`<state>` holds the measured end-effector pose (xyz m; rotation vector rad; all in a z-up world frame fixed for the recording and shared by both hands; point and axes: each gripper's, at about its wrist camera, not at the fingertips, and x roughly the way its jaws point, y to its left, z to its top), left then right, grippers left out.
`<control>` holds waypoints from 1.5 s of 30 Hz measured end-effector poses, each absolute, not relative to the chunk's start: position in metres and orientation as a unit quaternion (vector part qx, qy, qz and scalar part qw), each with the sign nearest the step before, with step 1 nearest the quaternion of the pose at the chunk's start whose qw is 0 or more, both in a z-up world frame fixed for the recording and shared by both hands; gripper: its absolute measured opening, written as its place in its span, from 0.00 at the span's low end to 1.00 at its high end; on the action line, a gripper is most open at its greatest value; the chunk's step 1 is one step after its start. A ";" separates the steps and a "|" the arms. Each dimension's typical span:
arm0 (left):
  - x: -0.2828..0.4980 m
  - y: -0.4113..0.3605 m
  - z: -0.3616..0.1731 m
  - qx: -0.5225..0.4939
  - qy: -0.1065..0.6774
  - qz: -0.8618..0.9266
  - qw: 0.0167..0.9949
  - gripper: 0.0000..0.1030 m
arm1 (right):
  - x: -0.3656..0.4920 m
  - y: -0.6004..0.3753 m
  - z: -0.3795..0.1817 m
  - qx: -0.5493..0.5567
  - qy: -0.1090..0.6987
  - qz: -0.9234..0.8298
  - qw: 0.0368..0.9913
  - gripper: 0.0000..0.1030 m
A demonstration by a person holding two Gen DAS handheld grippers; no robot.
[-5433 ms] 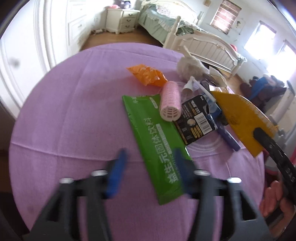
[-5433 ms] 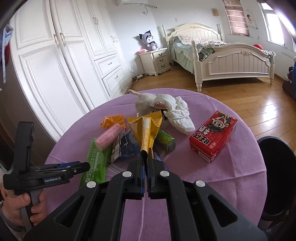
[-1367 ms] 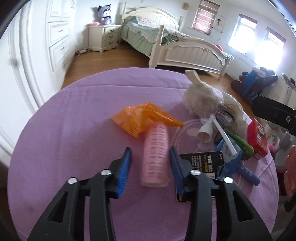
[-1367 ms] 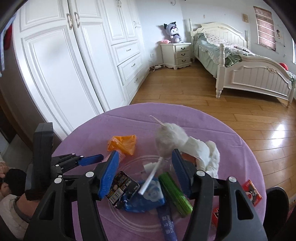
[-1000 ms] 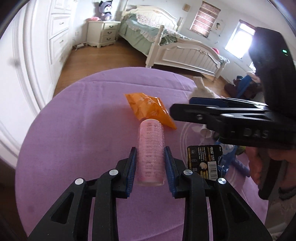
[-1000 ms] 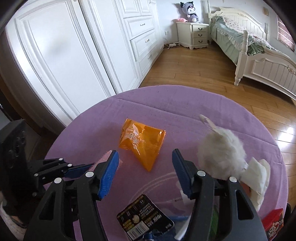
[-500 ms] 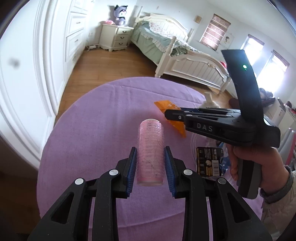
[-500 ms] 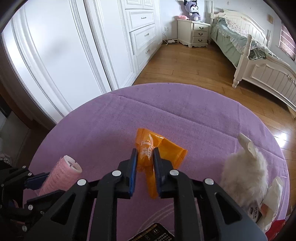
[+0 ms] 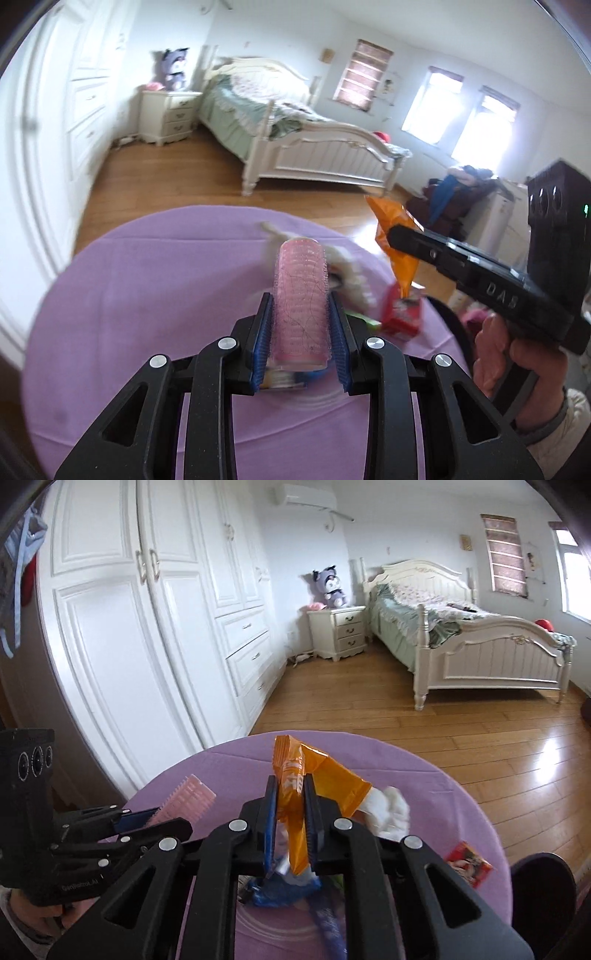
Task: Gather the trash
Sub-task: 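Carry the roller and orange packet over the black bin and open both grippers, then move both open grippers back over the remaining trash on the table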
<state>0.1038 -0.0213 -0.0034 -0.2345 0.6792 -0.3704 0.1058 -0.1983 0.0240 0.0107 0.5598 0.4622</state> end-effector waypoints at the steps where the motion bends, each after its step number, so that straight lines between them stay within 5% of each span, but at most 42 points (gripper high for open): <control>1: 0.105 -0.038 -0.005 -0.117 0.331 -0.199 0.915 0.29 | 0.099 -0.213 0.021 0.008 0.272 0.211 0.939 0.13; 24: 0.172 -0.362 -0.064 -0.044 0.413 -0.372 0.830 0.29 | 0.104 -0.440 -0.066 0.154 0.319 0.018 0.935 0.14; 28: 0.183 -0.392 -0.072 -0.041 0.422 -0.382 0.821 0.29 | 0.102 -0.472 -0.081 0.181 0.331 0.003 0.926 0.19; 29: 0.185 -0.397 -0.073 -0.040 0.424 -0.383 0.819 0.29 | 0.103 -0.478 -0.085 0.187 0.336 -0.002 0.923 0.27; 30: 0.187 -0.403 -0.075 -0.036 0.426 -0.379 0.821 0.32 | 0.103 -0.484 -0.088 0.194 0.342 -0.006 0.920 0.38; 32: 0.190 -0.410 -0.074 -0.034 0.424 -0.369 0.826 0.56 | 0.100 -0.494 -0.093 0.211 0.347 -0.012 0.914 0.56; 33: 0.188 -0.406 -0.072 -0.038 0.416 -0.361 0.834 0.72 | 0.099 -0.497 -0.093 0.219 0.344 -0.013 0.913 0.61; 34: 0.186 -0.403 -0.070 -0.041 0.408 -0.353 0.841 0.77 | 0.097 -0.499 -0.094 0.221 0.343 -0.014 0.913 0.61; 45: 0.171 -0.341 -0.050 -0.050 0.396 -0.324 0.858 0.78 | 0.098 -0.469 -0.089 0.206 0.350 0.014 0.914 0.61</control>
